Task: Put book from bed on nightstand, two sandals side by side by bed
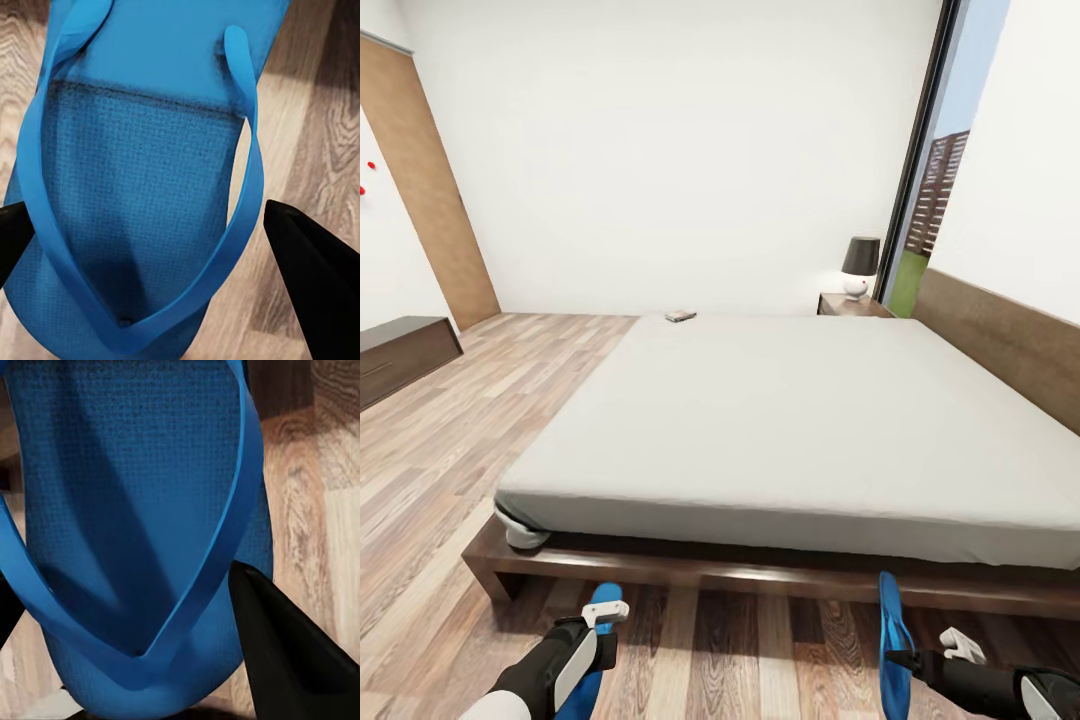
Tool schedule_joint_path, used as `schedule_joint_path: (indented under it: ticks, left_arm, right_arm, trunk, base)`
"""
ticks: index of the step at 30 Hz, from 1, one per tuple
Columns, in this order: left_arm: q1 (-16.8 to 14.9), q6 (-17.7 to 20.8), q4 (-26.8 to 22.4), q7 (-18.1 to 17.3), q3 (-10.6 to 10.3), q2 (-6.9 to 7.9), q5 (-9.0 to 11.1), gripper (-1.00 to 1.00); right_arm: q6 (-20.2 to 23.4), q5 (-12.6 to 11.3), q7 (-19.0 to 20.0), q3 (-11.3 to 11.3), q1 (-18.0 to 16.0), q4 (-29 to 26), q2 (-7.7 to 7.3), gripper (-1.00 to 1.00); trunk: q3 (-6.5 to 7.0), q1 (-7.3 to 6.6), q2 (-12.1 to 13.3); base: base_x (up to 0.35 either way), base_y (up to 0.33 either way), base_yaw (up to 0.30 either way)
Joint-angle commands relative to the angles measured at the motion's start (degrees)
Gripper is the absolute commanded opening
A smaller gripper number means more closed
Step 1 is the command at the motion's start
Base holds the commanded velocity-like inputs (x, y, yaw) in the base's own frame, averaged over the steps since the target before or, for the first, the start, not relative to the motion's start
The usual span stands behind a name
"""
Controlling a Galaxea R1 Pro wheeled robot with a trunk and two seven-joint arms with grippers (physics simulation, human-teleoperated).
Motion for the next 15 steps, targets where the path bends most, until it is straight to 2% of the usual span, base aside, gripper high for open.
schedule_joint_path:
  ticks: [1, 5, 15]
  left_arm:
    - [0.0, 0.2, -0.1, 0.5, -0.4, 0.01, 0.6, -1.00]
    - [0.0, 0.2, -0.1, 0.5, -0.4, -0.04, 0.6, -1.00]
    - [0.0, 0.2, -0.1, 0.5, -0.4, -0.04, 0.6, -1.00]
  right_arm:
    - [0.9, -0.1, 0.1, -0.2, 0.0, -0.9, -0.02, -1.00]
    - [3.2, -0.1, 0.1, -0.2, 0.0, -4.2, 0.07, -1.00]
    - [3.3, 0.0, -0.2, -0.2, 0.0, -4.1, 0.15, -1.00]
  trunk:
    - [-0.24, 0.22, -0.4]
    - [-0.96, 1.10, -2.0]
    - [-2.75, 3.29, -6.1]
  base:
    - [0.000, 0.000, 0.000]
    - [0.000, 0.000, 0.000]
    - [0.000, 0.000, 0.000]
